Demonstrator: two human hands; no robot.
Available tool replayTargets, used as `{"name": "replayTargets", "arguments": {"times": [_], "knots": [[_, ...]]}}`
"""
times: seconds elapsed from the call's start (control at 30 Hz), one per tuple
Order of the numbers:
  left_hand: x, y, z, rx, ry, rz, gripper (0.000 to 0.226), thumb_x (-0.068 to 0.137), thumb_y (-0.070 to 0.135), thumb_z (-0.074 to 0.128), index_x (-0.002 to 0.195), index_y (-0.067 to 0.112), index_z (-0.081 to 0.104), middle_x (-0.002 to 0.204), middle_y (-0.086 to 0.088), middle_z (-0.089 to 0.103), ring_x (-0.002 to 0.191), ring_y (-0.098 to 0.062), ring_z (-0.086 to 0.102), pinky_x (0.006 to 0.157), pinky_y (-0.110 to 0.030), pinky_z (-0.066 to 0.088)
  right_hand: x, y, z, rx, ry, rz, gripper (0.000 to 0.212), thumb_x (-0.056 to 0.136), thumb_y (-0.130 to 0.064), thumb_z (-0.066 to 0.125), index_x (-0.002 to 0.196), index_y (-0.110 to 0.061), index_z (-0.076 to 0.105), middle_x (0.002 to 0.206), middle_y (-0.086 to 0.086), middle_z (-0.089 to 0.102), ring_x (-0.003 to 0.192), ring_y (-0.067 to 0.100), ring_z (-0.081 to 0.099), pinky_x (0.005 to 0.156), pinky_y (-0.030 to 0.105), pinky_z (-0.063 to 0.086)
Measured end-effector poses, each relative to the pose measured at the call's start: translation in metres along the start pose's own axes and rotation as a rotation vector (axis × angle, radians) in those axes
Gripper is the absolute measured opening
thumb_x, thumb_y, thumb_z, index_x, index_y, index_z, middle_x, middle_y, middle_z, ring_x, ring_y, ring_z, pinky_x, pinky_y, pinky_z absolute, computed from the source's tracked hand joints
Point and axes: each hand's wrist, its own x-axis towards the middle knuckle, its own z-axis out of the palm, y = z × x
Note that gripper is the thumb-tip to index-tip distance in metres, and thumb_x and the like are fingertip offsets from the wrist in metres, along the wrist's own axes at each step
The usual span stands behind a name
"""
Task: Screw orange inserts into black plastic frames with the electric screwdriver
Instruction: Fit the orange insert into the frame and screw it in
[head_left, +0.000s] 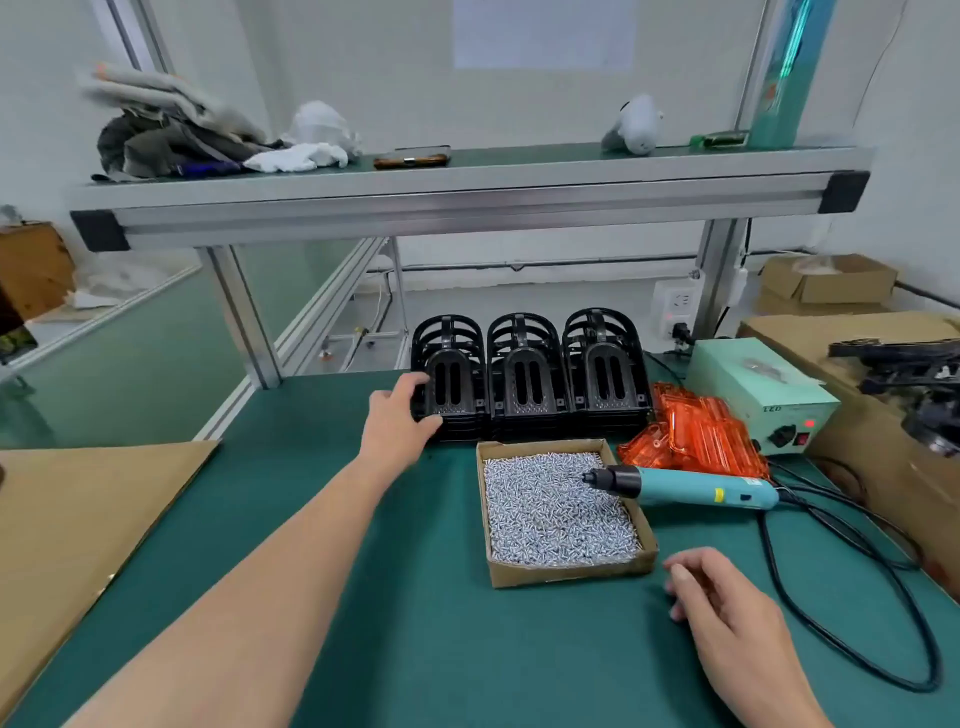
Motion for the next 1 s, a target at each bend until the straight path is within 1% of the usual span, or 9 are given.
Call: {"name": "replayTargets", "arguments": {"times": [0.07, 0.13, 0.17, 0.27, 0.4, 0.57, 0.77, 0.9, 1.0], "knots": [[0.0, 0.001, 0.004, 0.031, -0.057, 0.04, 0.052, 0.086, 0.019, 0.073, 0.128, 0.036, 0.048, 0.129, -0.011, 0.039, 0.081, -0.015, 0.054, 0.064, -0.014, 0.037, 0.001, 0.001, 0.0, 0.06, 0.011, -0.001, 0.018, 0.096, -0.01, 0.063, 0.084, -0.023, 0.067, 0.074, -0.002, 0.069, 0.062, 0.008, 0.064, 0.064, 0.013, 0.045], [-0.002, -0.004, 0.012, 0.075, -0.112, 0.052, 0.046, 0.084, 0.015, 0.074, 0.12, 0.031, 0.05, 0.13, -0.01, 0.04, 0.092, -0.023, 0.056, 0.076, -0.022, 0.04, 0.001, 0.0, 0.0, 0.075, -0.003, 0.02, 0.019, 0.095, -0.008, 0.063, 0.083, -0.022, 0.068, 0.073, -0.002, 0.07, 0.061, 0.009, 0.063, 0.062, 0.01, 0.044], [-0.001, -0.004, 0.015, 0.1, -0.11, 0.048, 0.043, 0.085, 0.013, 0.073, 0.117, 0.03, 0.049, 0.127, -0.01, 0.042, 0.091, -0.025, 0.056, 0.076, -0.025, 0.039, 0.001, 0.0, 0.001, 0.08, 0.002, 0.016, 0.018, 0.095, -0.008, 0.063, 0.083, -0.021, 0.069, 0.073, -0.002, 0.07, 0.06, 0.008, 0.063, 0.061, 0.009, 0.043], [0.0, -0.004, 0.018, 0.159, -0.05, 0.052, 0.035, 0.09, 0.011, 0.068, 0.113, 0.028, 0.047, 0.115, -0.008, 0.045, 0.083, -0.024, 0.053, 0.072, -0.03, 0.039, 0.0, -0.001, 0.001, 0.086, 0.007, 0.02, 0.018, 0.095, -0.007, 0.064, 0.083, -0.02, 0.069, 0.071, 0.0, 0.07, 0.061, 0.009, 0.062, 0.062, 0.009, 0.043], [-0.001, -0.005, 0.019, 0.212, 0.006, 0.082, 0.023, 0.095, 0.013, 0.061, 0.106, 0.025, 0.046, 0.106, -0.009, 0.04, 0.067, -0.025, 0.051, 0.066, -0.032, 0.042, -0.004, -0.002, 0.001, 0.08, 0.002, 0.006, 0.017, 0.093, -0.006, 0.065, 0.084, -0.02, 0.069, 0.072, 0.0, 0.07, 0.062, 0.008, 0.062, 0.064, 0.011, 0.044], [-0.011, -0.016, 0.013, 0.198, -0.027, 0.134, 0.021, 0.096, 0.016, 0.06, 0.104, 0.026, 0.044, 0.102, -0.007, 0.037, 0.07, -0.033, 0.054, 0.069, -0.034, 0.049, -0.006, 0.0, 0.001, 0.045, 0.01, -0.007, 0.018, 0.091, -0.006, 0.068, 0.084, -0.023, 0.07, 0.074, 0.0, 0.07, 0.068, 0.008, 0.063, 0.065, 0.008, 0.044], [-0.025, -0.025, 0.005, 0.157, -0.037, 0.139, 0.025, 0.096, 0.018, 0.059, 0.098, 0.035, 0.041, 0.1, -0.003, 0.041, 0.075, -0.026, 0.053, 0.058, -0.021, 0.036, -0.007, 0.005, 0.001, 0.009, -0.016, -0.029, 0.018, 0.093, -0.01, 0.067, 0.087, -0.027, 0.068, 0.078, -0.001, 0.069, 0.073, 0.01, 0.063, 0.067, 0.012, 0.045], [-0.028, -0.02, -0.003, 0.119, 0.017, 0.146, 0.024, 0.098, 0.018, 0.054, 0.097, 0.036, 0.037, 0.086, 0.0, 0.052, 0.072, -0.014, 0.049, 0.056, -0.024, 0.032, -0.006, 0.007, 0.001, 0.019, -0.014, -0.032, 0.02, 0.094, -0.01, 0.066, 0.085, -0.028, 0.067, 0.075, -0.002, 0.068, 0.071, 0.01, 0.063, 0.065, 0.013, 0.045], [-0.034, -0.009, -0.008, 0.009, 0.097, 0.136, 0.019, 0.102, 0.02, 0.046, 0.098, 0.035, 0.035, 0.08, 0.005, 0.055, 0.067, -0.015, 0.05, 0.053, -0.027, 0.032, -0.004, 0.007, -0.001, 0.056, 0.053, -0.043, 0.023, 0.094, -0.006, 0.065, 0.084, -0.026, 0.068, 0.074, -0.006, 0.069, 0.068, 0.009, 0.064, 0.064, 0.011, 0.044]]}}
